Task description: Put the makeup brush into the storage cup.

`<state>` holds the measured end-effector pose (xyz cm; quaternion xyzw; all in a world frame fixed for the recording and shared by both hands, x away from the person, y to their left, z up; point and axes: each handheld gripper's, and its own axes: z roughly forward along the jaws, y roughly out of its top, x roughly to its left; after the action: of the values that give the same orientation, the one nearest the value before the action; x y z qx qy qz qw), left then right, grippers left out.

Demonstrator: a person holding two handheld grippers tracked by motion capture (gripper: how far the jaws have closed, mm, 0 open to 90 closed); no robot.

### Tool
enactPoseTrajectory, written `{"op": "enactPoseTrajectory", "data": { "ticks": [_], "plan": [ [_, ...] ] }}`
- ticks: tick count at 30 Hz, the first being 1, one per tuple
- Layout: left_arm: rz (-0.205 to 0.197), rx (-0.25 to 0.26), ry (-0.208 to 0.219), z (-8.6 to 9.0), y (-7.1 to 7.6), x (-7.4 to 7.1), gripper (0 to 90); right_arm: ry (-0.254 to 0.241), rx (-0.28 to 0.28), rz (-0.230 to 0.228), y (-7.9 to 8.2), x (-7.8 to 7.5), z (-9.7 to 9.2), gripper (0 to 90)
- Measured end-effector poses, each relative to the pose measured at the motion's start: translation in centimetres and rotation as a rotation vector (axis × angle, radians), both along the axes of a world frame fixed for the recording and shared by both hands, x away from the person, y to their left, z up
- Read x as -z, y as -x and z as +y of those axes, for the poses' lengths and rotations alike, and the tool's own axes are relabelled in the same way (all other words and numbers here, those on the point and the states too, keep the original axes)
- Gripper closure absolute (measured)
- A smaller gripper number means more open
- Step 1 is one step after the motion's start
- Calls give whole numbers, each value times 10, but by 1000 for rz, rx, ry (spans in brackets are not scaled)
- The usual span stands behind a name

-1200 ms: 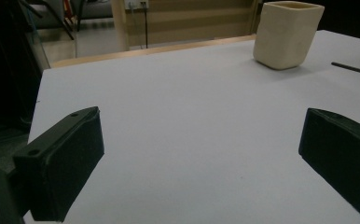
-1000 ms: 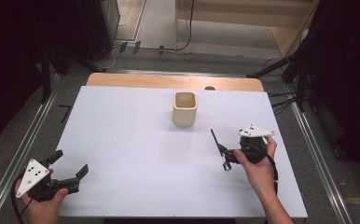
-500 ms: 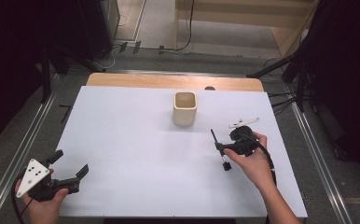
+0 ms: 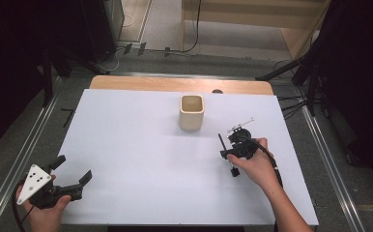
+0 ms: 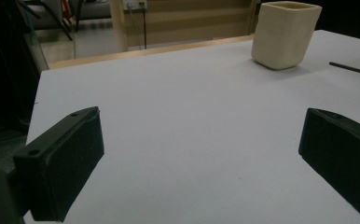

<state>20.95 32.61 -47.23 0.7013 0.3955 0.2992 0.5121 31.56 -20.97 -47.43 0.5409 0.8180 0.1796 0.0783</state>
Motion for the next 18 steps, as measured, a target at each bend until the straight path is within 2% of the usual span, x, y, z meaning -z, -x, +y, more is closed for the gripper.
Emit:
{"op": "enactPoseTrajectory", "data": {
  "ticks": [4, 5, 8, 11, 13, 16, 18],
  "plan": [
    [1, 1, 1, 0, 0, 0, 6, 48, 6, 47, -2, 0, 4, 536],
    [1, 1, 1, 0, 0, 0, 6, 48, 6, 47, -2, 0, 4, 536],
    [0, 0, 0, 0, 0, 0, 6, 35, 8, 93, -3, 2, 7, 574],
    [1, 1, -1, 0, 0, 0, 6, 50, 12, 95, -4, 3, 8, 612],
    [1, 2, 0, -1, 0, 0, 6, 50, 22, 122, -5, 5, 8, 647],
    [1, 2, -2, -1, 0, 0, 6, 61, 31, 136, -7, 8, 9, 679],
    [1, 3, -3, -1, 0, 0, 6, 65, 31, 133, -7, 8, 9, 690]
  ]
}}
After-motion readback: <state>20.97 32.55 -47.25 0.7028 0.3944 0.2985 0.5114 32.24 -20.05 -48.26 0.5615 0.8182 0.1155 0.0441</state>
